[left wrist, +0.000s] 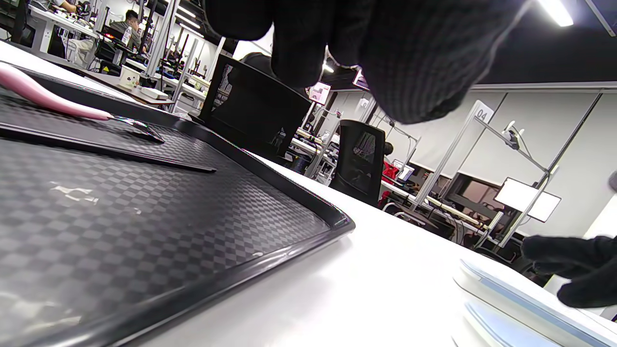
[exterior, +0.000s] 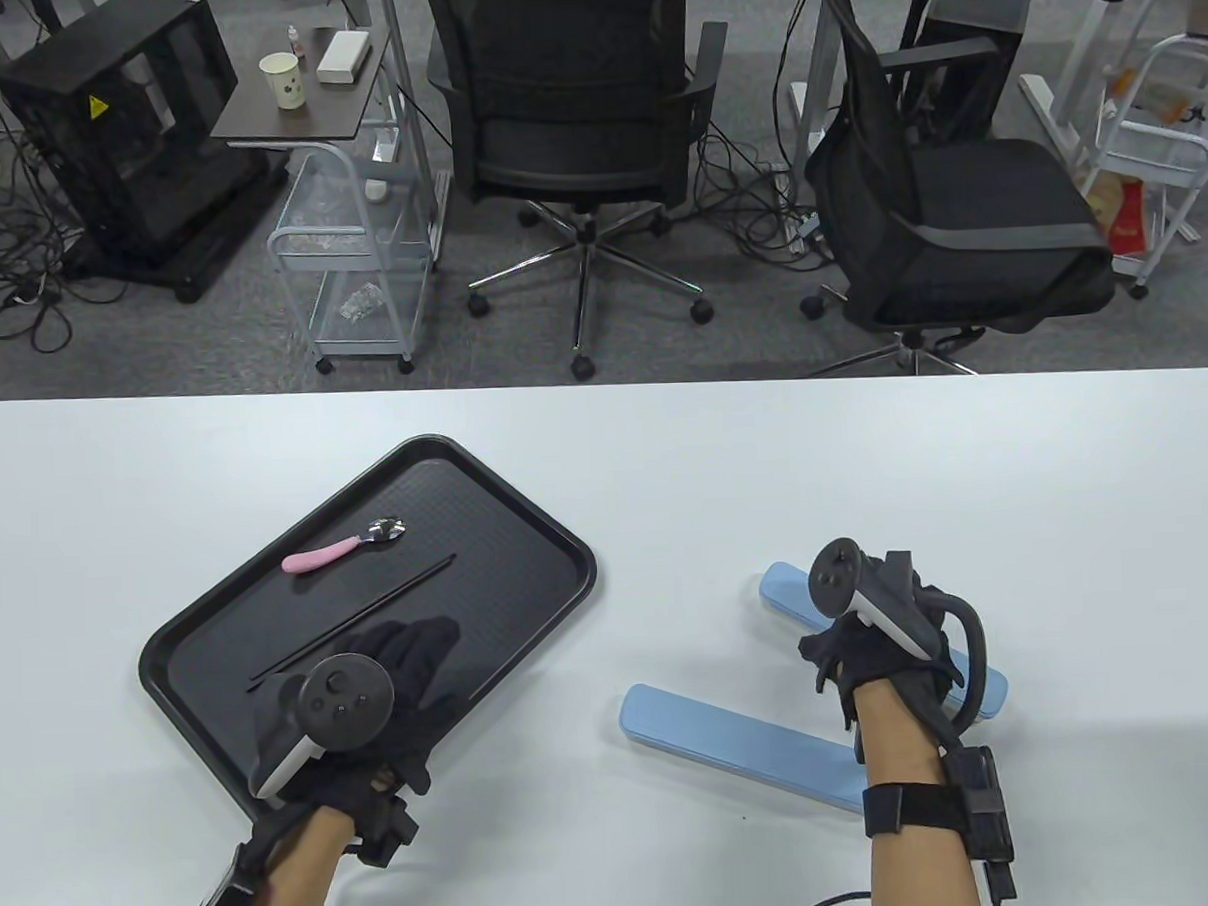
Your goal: Slide to open lunch boxes and place utensils
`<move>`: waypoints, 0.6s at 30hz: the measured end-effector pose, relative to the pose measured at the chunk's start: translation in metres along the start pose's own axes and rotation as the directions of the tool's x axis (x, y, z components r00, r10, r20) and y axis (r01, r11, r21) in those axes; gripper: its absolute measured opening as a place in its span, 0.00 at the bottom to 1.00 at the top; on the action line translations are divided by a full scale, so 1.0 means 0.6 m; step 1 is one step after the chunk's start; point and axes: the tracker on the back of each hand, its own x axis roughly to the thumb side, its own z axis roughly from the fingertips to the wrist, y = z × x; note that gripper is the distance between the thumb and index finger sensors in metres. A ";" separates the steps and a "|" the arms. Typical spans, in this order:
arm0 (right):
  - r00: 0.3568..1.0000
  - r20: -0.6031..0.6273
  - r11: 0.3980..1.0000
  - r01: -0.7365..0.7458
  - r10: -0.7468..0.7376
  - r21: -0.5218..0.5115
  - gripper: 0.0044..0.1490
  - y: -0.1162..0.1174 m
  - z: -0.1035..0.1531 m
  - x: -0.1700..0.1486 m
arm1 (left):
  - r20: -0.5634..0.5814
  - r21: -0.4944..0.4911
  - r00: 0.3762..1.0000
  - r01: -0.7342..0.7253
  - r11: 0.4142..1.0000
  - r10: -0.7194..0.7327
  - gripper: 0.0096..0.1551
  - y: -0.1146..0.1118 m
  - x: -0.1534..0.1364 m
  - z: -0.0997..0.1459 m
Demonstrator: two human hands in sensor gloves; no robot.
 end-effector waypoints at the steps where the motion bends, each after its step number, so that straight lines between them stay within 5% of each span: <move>1: 1.000 0.001 1.000 -0.007 0.007 0.011 0.60 0.007 -0.004 -0.002 | 0.000 0.001 1.000 -0.002 1.000 0.002 0.42 0.000 0.000 0.000; 7: 1.000 -0.016 0.998 -0.024 0.025 0.059 0.59 0.043 -0.024 -0.004 | -0.002 -0.003 1.000 0.004 1.000 -0.004 0.42 -0.001 0.000 0.000; 18: 0.999 -0.026 0.998 -0.039 0.041 0.056 0.56 0.053 -0.035 -0.007 | -0.003 -0.017 1.000 0.012 1.000 -0.012 0.42 -0.003 0.003 0.000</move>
